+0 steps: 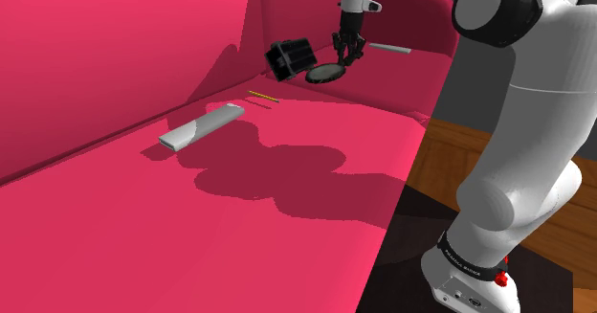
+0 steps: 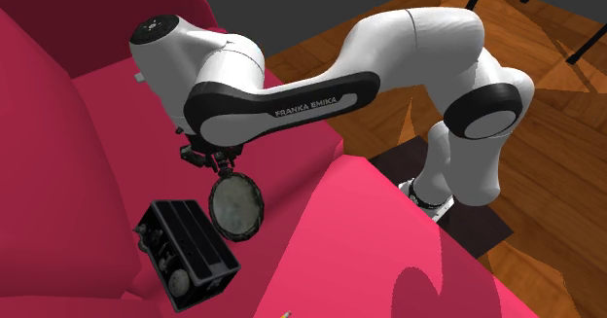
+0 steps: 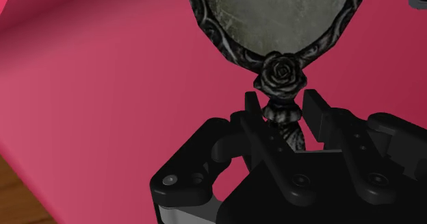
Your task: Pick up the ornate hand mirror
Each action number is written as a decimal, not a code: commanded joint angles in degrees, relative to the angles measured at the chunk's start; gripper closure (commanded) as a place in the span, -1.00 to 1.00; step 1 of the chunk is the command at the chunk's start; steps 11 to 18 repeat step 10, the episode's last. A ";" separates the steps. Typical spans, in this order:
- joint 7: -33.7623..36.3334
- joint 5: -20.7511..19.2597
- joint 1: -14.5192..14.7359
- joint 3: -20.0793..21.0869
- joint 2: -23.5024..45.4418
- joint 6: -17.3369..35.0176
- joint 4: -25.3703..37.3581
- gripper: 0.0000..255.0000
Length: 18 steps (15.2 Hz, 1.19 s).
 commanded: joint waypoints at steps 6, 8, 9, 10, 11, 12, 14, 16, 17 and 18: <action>0.15 0.03 -0.05 0.00 1.18 -5.84 7.04 1.00; 0.18 0.04 -0.08 -0.01 1.74 -7.65 9.41 1.00; 0.19 0.05 -0.08 0.00 1.79 -7.79 9.60 1.00; 0.19 0.05 -0.08 0.00 1.78 -7.79 9.59 1.00; 0.19 0.05 -0.08 0.00 1.78 -7.79 9.59 1.00; 0.19 0.05 -0.08 0.00 1.78 -7.79 9.59 1.00; 0.19 0.05 -0.08 0.00 1.78 -7.79 9.59 1.00; 0.19 0.05 -0.08 0.00 1.78 -7.79 9.59 1.00; 0.19 0.05 -0.08 0.00 1.78 -7.79 9.59 1.00; 0.19 0.05 -0.08 0.00 1.78 -7.79 9.59 1.00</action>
